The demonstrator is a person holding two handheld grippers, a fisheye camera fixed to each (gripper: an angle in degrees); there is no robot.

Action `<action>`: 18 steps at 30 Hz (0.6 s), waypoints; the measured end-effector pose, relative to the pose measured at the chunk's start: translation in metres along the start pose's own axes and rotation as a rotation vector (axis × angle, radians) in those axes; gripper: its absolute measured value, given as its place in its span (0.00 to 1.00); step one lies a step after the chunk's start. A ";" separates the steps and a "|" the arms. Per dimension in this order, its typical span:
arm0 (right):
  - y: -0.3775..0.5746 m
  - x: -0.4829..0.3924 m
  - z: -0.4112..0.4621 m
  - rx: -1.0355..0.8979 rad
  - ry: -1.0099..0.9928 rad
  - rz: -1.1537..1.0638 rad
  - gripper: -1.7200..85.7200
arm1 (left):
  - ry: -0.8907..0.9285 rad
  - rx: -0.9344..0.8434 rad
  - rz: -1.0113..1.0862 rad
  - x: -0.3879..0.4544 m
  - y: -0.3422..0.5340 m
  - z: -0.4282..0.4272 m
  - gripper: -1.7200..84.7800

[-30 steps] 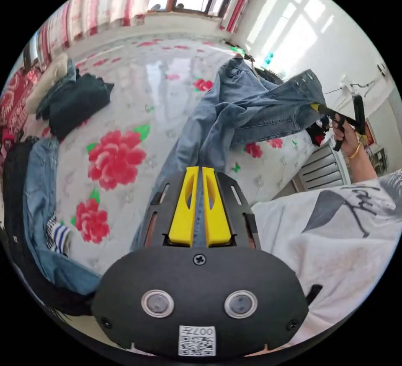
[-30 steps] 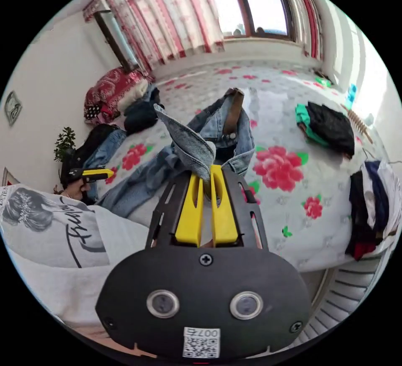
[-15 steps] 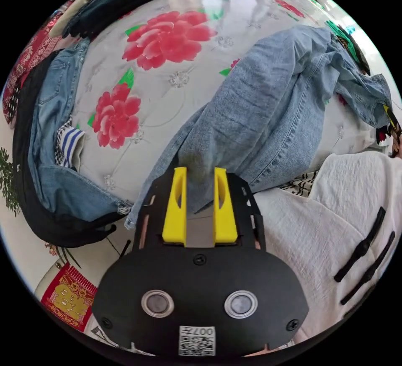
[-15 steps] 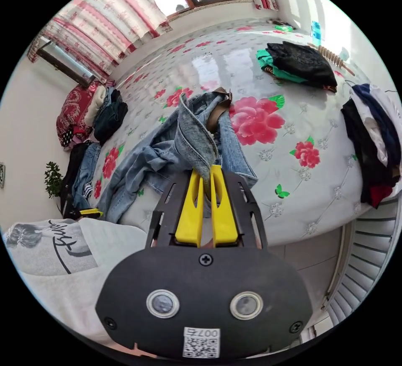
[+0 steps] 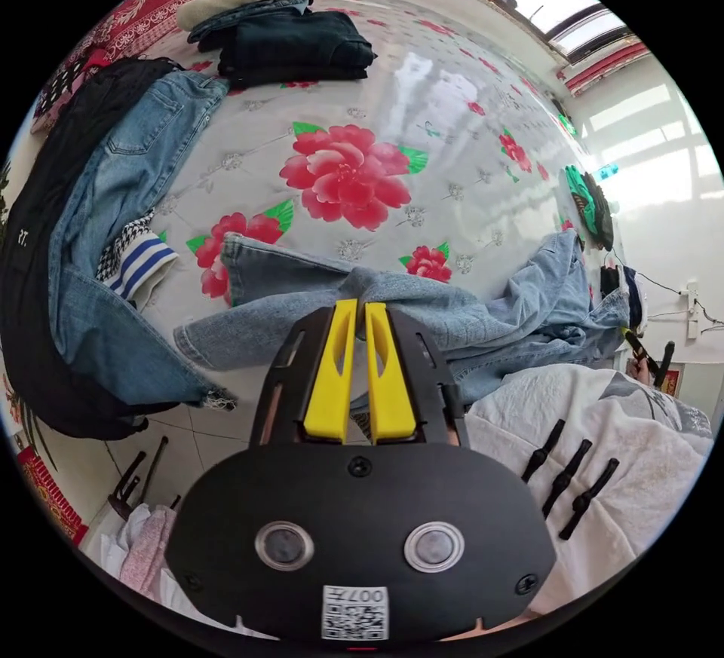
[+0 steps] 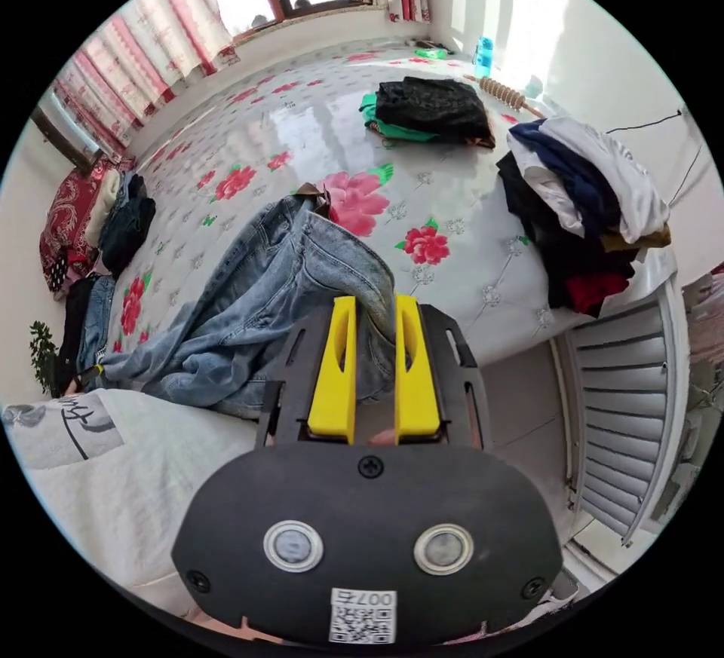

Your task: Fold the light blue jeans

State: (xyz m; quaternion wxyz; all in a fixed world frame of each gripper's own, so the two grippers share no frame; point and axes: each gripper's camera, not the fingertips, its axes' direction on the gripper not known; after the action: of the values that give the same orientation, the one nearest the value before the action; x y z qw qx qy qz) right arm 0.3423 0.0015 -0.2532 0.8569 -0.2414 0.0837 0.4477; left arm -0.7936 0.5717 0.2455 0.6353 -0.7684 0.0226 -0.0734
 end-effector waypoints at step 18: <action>-0.088 -0.107 0.124 -0.107 -0.406 -0.058 0.11 | 0.068 0.152 -0.331 -0.108 0.089 -0.029 0.15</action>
State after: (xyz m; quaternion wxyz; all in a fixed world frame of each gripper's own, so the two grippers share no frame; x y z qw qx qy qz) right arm 0.3420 -0.0585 -0.0774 0.8546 -0.1940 -0.1216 0.4660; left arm -0.8993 0.5401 0.1550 0.6698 -0.7084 -0.0883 -0.2042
